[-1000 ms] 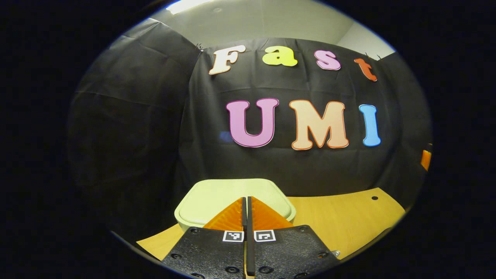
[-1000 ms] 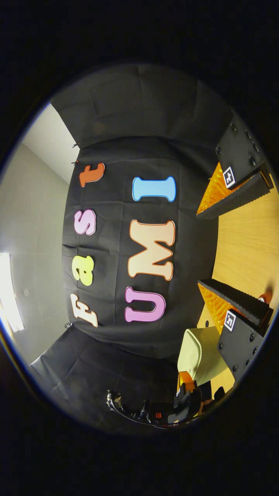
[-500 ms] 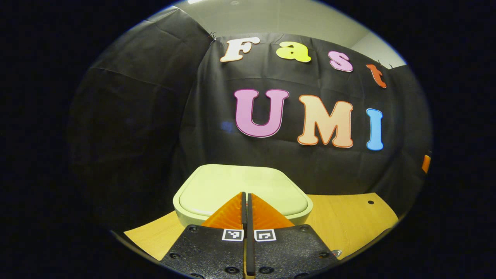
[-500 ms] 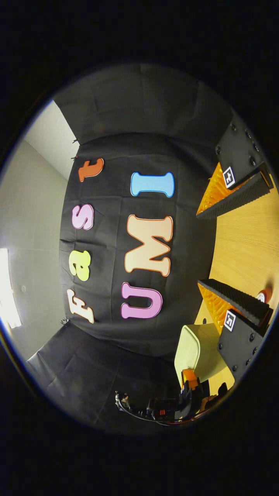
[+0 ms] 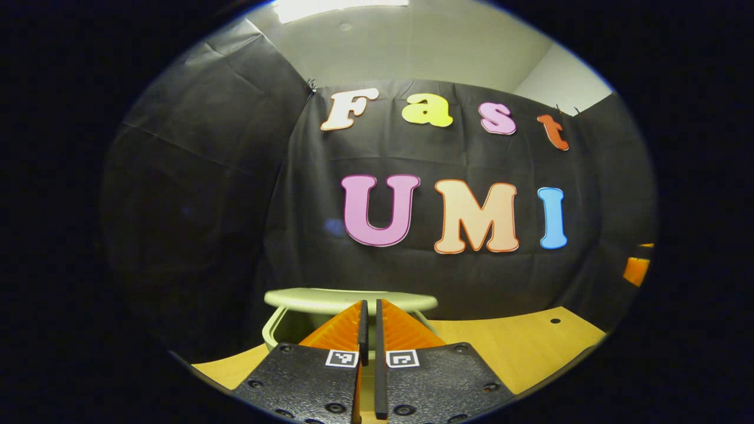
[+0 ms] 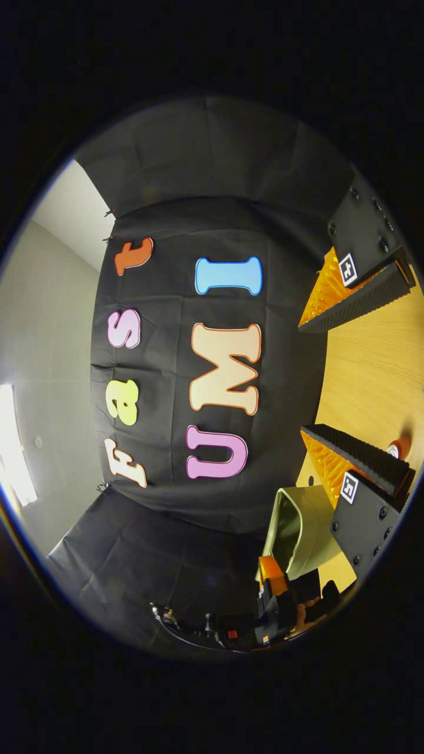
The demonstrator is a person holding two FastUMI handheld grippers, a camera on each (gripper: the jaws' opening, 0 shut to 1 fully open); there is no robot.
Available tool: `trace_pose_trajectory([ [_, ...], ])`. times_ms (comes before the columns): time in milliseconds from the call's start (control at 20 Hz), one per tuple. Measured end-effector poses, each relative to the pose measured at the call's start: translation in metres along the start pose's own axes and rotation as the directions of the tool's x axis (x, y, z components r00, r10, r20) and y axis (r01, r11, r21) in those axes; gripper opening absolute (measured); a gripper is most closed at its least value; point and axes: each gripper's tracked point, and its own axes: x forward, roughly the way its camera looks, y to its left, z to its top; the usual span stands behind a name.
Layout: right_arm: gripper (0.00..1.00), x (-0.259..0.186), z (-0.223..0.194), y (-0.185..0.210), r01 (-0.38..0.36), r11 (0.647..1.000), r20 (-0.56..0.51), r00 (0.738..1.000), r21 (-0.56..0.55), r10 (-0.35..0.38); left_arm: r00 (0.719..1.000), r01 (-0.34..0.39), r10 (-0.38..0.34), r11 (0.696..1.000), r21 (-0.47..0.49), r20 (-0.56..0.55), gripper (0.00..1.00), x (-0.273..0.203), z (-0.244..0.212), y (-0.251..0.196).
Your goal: Press the lid of the desktop garbage bin to open it, pick up the crumpled paper on the desktop and throw it into the bin, then pick up the pop can on the desktop and drop it into the bin, and finally close the garbage bin lid.
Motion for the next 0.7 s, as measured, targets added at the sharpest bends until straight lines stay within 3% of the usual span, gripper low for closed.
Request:
trace_pose_trajectory([
  [150, 1.0, -0.003, -0.015, -0.006, -0.019, 1.0, -0.026, 0.999, 0.011, 0.019, 1.0, 0.021, -0.021, 1.0, -0.013, 0.011, 0.08, -0.012, 0.015, -0.017],
  [250, 1.0, -0.003, -0.034, -0.009, -0.038, 0.999, -0.06, 0.997, 0.01, 0.038, 0.998, 0.056, -0.056, 0.998, -0.001, 0.022, 0.18, -0.02, 0.024, -0.034],
  [400, 0.98, -0.005, -0.075, -0.01, -0.074, 0.997, -0.14, 0.988, 0.0, 0.073, 0.997, 0.07, -0.071, 0.997, 0.021, 0.03, 0.59, -0.031, 0.032, -0.049],
  [450, 0.98, -0.007, -0.09, -0.01, -0.087, 0.996, -0.169, 0.982, -0.002, 0.085, 0.996, 0.08, -0.081, 0.997, 0.018, 0.033, 0.61, -0.035, 0.036, -0.056],
  [600, 0.98, -0.011, -0.143, -0.007, -0.129, 0.992, -0.271, 0.955, -0.007, 0.122, 0.996, 0.075, -0.077, 0.997, 0.033, 0.05, 0.84, -0.046, 0.043, -0.068],
  [700, 0.98, -0.015, -0.176, -0.004, -0.16, 0.987, -0.337, 0.93, -0.015, 0.145, 0.996, 0.068, -0.07, 0.997, 0.047, 0.058, 0.88, -0.052, 0.047, -0.073],
])
